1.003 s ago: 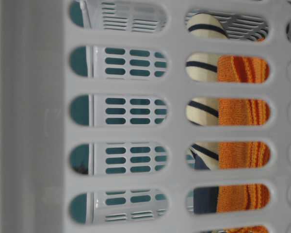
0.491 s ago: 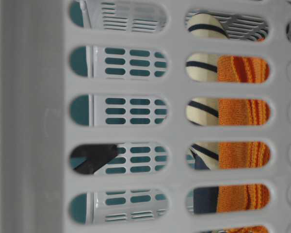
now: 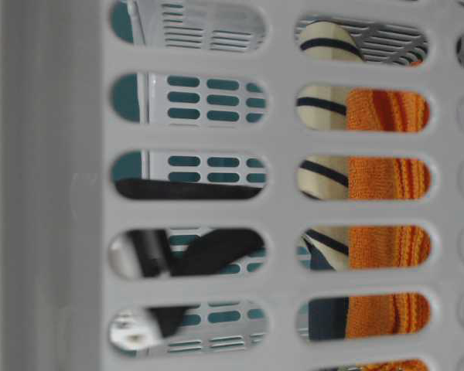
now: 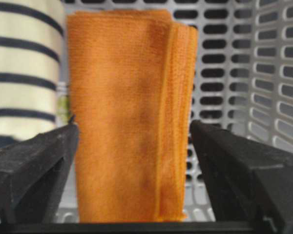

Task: Pick up the orange cloth from the shopping basket with the left arm.

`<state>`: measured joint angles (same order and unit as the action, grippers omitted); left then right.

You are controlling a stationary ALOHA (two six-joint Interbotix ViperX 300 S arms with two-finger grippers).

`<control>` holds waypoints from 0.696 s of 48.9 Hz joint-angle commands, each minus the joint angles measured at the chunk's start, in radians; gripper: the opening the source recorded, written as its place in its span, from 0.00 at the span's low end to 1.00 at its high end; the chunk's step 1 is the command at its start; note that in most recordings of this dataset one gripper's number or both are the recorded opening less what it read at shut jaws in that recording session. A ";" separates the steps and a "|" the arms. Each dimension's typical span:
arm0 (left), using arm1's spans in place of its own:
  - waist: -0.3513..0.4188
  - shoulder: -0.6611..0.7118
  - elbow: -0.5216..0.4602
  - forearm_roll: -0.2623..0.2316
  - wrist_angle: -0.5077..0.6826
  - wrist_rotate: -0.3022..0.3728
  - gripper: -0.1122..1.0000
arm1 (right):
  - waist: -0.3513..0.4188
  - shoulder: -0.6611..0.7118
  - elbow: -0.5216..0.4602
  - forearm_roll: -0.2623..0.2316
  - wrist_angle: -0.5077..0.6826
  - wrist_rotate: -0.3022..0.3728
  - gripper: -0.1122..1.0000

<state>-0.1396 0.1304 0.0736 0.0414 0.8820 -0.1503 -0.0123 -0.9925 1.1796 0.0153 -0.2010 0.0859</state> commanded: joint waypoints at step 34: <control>-0.008 0.072 0.020 0.003 -0.006 0.000 0.70 | -0.005 0.005 -0.018 0.003 -0.003 0.000 0.77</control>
<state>-0.1473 0.2102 0.0966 0.0414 0.8805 -0.1519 -0.0153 -0.9925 1.1796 0.0138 -0.1994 0.0859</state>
